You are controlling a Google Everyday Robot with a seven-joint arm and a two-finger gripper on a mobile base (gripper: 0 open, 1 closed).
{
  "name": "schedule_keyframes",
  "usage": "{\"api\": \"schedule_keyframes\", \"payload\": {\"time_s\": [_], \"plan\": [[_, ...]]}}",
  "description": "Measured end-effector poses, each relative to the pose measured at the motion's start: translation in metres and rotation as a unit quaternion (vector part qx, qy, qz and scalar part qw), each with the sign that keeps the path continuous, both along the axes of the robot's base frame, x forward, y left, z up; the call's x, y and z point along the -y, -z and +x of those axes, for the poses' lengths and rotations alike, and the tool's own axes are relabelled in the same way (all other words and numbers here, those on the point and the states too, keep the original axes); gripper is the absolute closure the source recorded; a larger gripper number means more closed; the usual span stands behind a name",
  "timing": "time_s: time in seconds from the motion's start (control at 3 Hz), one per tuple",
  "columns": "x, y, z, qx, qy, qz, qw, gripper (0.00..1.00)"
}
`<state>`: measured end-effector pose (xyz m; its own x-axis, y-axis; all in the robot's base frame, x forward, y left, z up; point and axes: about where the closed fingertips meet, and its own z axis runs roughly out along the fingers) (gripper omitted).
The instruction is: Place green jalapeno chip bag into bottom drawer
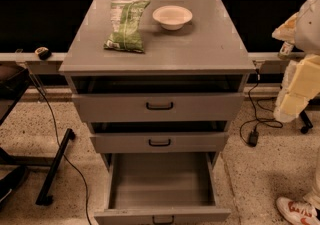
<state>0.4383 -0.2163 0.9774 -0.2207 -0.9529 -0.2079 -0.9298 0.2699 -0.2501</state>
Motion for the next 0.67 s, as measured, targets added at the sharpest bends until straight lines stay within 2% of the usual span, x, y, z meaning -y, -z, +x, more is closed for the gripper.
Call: {"api": "schedule_keyframes", "payload": {"time_s": [0.33, 0.67], "plan": [[0.000, 0.000, 0.000, 0.000, 0.000, 0.000, 1.0000, 0.00], [-0.026, -0.008, 0.044, 0.023, -0.016, 0.027, 0.9992, 0.00]]}}
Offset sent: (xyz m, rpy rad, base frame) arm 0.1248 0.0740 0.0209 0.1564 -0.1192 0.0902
